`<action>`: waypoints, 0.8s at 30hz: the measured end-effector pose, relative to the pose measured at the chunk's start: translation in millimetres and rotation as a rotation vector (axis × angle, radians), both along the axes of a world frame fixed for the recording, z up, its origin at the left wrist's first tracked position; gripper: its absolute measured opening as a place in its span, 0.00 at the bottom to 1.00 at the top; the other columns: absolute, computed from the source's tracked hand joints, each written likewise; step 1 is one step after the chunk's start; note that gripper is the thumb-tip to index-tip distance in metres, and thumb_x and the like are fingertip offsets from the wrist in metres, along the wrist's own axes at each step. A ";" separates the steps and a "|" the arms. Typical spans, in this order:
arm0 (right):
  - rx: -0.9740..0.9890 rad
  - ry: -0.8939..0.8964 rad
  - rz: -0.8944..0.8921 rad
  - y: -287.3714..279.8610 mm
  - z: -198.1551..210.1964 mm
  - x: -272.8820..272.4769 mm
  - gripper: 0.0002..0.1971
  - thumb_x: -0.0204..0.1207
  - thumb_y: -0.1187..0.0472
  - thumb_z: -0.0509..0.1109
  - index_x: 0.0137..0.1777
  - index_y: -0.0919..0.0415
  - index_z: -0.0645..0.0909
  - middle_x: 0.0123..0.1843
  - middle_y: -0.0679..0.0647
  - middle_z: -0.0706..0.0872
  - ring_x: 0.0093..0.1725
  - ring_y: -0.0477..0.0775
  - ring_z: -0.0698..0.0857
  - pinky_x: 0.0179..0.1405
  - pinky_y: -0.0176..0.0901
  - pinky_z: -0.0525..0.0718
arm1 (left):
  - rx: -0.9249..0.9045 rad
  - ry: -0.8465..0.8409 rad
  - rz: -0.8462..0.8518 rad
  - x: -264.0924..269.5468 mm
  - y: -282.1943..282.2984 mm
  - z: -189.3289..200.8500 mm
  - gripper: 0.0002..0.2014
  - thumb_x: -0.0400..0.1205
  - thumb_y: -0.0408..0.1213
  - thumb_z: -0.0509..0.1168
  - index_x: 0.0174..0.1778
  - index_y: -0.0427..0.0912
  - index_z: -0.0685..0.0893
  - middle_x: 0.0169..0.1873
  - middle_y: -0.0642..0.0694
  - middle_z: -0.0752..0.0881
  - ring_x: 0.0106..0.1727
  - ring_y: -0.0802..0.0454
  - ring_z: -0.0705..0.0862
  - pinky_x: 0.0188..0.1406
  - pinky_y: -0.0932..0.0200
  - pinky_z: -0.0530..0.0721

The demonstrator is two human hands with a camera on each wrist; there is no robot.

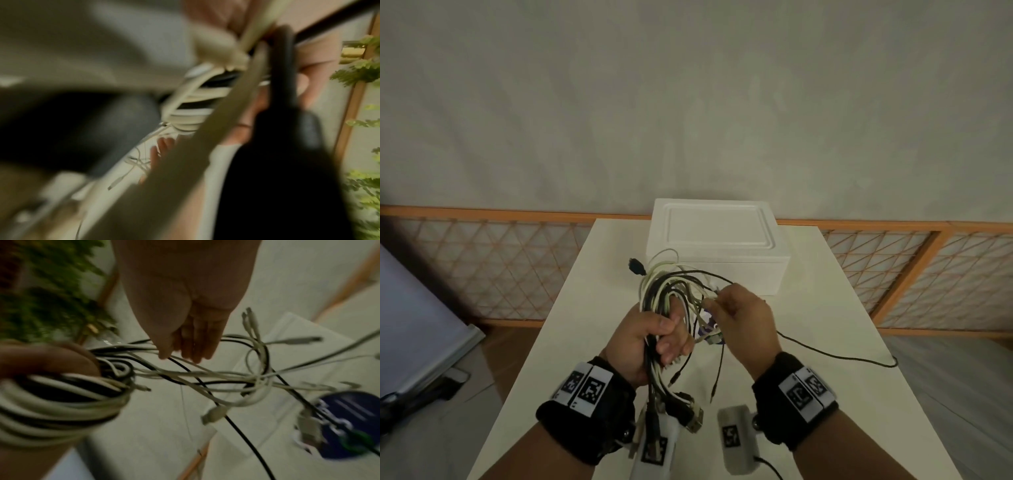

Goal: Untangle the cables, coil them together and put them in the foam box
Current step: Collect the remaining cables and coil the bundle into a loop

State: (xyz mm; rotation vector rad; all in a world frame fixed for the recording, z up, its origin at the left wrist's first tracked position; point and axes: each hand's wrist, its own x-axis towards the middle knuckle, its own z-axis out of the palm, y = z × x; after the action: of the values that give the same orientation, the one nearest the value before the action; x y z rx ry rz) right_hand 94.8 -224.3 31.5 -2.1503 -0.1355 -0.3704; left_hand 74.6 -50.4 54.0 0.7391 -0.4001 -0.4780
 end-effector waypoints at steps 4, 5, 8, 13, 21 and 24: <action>-0.071 0.279 0.102 2.3 -29.4 14.3 0.15 0.85 0.49 0.57 0.43 0.51 0.82 0.39 0.46 0.83 0.42 0.48 0.82 0.45 0.41 0.75 | 0.005 -0.013 -0.051 -5.8 -3.5 1.2 0.09 0.65 0.34 0.74 0.33 0.38 0.80 0.15 0.49 0.77 0.16 0.55 0.75 0.31 0.58 0.80; -0.221 0.345 0.132 1.3 -34.3 16.0 0.16 0.85 0.48 0.56 0.40 0.49 0.80 0.39 0.46 0.82 0.43 0.49 0.81 0.46 0.42 0.73 | 0.014 -0.010 -0.040 -6.9 -2.9 1.8 0.09 0.64 0.34 0.75 0.32 0.38 0.80 0.14 0.49 0.77 0.16 0.54 0.75 0.31 0.58 0.80; -0.662 0.453 0.101 -3.5 -43.8 19.2 0.16 0.82 0.50 0.52 0.45 0.49 0.81 0.44 0.45 0.85 0.52 0.50 0.82 0.58 0.52 0.65 | 0.057 0.071 0.050 -9.2 1.2 2.3 0.14 0.56 0.36 0.79 0.29 0.39 0.80 0.12 0.49 0.73 0.13 0.54 0.72 0.28 0.59 0.79; -0.868 0.275 0.094 -22.2 -52.1 24.6 0.15 0.82 0.47 0.53 0.49 0.44 0.82 0.55 0.40 0.82 0.64 0.43 0.75 0.76 0.69 0.36 | 0.042 0.209 0.049 -14.9 9.6 -4.2 0.14 0.53 0.35 0.79 0.27 0.39 0.81 0.11 0.49 0.72 0.13 0.54 0.71 0.27 0.58 0.79; -0.858 -0.081 -0.005 -69.2 -41.2 44.9 0.12 0.76 0.46 0.62 0.52 0.43 0.85 0.61 0.44 0.88 0.55 0.49 0.87 0.53 0.49 0.63 | 0.148 0.104 -0.058 -18.9 16.0 -9.7 0.12 0.58 0.34 0.76 0.31 0.36 0.80 0.13 0.47 0.73 0.14 0.53 0.72 0.29 0.58 0.79; -0.880 -0.090 -0.048 -78.7 -37.2 49.7 0.23 0.75 0.49 0.70 0.70 0.41 0.75 0.80 0.42 0.68 0.69 0.43 0.79 0.72 0.58 0.50 | 0.215 0.122 -0.025 -17.9 20.1 -11.8 0.11 0.58 0.33 0.75 0.30 0.36 0.80 0.13 0.47 0.72 0.13 0.53 0.71 0.29 0.58 0.79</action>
State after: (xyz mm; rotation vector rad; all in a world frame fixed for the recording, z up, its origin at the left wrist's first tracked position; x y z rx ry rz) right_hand 144.5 -303.0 -5.7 -3.0063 -0.3488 -0.4938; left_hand 56.7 -30.3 42.3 0.9082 -0.2465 -0.5926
